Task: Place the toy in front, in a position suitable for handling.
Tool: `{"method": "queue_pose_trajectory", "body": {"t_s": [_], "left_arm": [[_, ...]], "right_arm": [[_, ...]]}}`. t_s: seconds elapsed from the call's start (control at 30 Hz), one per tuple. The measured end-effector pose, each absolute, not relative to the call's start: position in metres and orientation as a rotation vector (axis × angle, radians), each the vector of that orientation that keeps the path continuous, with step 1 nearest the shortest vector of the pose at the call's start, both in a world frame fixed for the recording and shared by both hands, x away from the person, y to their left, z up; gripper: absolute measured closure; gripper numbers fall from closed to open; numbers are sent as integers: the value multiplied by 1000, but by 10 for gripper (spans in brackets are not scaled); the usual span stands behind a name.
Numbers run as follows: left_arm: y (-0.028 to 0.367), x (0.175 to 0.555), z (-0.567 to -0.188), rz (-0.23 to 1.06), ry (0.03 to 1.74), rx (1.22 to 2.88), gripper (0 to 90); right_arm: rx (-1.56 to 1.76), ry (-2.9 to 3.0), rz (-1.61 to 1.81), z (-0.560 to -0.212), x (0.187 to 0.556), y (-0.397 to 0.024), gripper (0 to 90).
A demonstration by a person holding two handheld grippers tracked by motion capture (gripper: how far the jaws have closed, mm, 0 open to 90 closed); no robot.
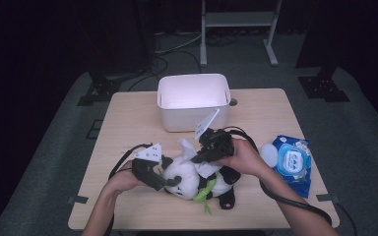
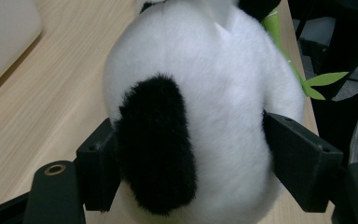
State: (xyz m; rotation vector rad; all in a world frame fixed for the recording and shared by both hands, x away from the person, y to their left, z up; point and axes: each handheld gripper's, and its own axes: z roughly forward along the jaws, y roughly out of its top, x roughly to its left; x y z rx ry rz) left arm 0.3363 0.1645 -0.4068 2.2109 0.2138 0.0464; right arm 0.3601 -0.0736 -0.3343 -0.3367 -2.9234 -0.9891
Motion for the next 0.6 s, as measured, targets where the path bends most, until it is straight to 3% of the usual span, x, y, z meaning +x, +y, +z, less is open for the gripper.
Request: {"method": "queue_pose_trajectory", "body": {"t_s": [0.37,0.6], "left_arm": [[167,338,-409,32,223,2200,242],[167,338,-410,30,222,2196,240]], "right_arm": [[-256,-2901,-1012,-327,363,-45,847],[-348,-2955,-938,-328,371,-71,847]]}}
